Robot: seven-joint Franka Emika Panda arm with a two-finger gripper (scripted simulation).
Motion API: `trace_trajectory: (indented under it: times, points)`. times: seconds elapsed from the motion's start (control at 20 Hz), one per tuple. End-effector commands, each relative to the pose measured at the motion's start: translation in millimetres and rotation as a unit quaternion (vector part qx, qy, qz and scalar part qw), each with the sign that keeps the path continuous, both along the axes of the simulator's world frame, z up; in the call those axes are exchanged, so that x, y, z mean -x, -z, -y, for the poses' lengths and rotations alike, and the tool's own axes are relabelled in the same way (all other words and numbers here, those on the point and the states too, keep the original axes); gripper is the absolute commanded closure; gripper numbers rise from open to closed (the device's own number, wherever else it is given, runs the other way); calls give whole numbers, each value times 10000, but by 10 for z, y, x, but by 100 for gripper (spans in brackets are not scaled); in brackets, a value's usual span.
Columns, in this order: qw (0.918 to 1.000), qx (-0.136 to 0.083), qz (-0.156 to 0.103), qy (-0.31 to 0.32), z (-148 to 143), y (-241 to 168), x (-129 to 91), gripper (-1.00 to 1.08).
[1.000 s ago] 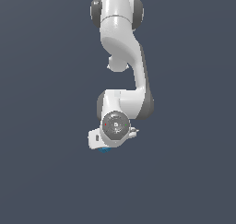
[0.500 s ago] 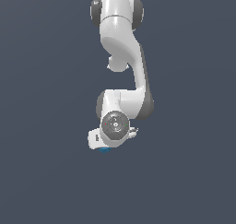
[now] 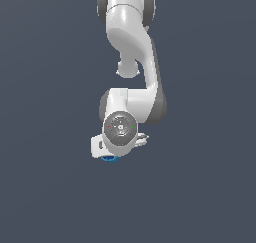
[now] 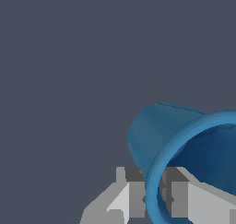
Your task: Pick up the object and move it to a goal position.
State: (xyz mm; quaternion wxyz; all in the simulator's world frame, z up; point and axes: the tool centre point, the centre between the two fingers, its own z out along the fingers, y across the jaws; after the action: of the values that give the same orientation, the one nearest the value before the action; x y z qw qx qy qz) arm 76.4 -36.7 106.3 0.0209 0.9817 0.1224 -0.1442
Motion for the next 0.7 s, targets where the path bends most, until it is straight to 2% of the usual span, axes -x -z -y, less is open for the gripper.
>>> trace_trajectory:
  times: [0.0,0.35,0.65]
  points:
    - [10000,2,22,2,57,-218,-21,108]
    - [10000,1,23,-1,163,-620,-46,108]
    - [10000,1,23,-1,175,-647,-63,108]
